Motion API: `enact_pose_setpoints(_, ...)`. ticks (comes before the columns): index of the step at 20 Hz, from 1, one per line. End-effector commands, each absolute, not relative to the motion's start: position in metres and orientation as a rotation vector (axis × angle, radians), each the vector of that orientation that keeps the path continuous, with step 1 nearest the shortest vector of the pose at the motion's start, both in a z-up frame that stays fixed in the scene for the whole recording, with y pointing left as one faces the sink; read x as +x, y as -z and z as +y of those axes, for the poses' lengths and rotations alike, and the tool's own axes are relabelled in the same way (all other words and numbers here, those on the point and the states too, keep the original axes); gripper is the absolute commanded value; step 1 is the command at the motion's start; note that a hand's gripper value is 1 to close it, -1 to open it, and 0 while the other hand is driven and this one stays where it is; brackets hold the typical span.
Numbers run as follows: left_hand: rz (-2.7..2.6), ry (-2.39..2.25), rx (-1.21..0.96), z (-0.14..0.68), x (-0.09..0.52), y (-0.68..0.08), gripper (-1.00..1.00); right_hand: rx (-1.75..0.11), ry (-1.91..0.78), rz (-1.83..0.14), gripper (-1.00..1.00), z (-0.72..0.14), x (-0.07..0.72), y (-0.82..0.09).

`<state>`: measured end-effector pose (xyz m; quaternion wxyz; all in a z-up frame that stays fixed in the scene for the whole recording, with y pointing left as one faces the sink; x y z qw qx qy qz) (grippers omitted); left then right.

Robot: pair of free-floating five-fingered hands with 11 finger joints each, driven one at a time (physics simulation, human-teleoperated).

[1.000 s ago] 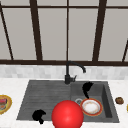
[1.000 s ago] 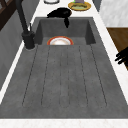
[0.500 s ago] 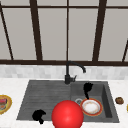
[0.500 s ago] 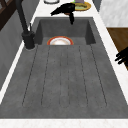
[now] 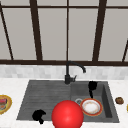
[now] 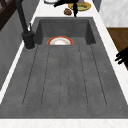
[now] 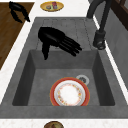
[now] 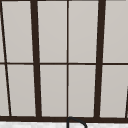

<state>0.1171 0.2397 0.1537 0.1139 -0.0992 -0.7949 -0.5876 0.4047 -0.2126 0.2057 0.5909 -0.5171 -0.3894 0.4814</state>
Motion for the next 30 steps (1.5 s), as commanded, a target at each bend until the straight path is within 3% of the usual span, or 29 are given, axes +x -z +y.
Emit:
enact_pose_setpoints(1,-2.331,1.723,-0.291,0.24,0.117,-0.154,0.0,-1.123,-1.086,-0.925,-1.0,-0.231,0.394,-0.213)
enact_pose_setpoints(30,-2.331,1.723,-0.291,0.24,0.117,-0.154,0.0,-0.819,-1.233,-0.684,-1.0,-0.361,0.337,-0.274)
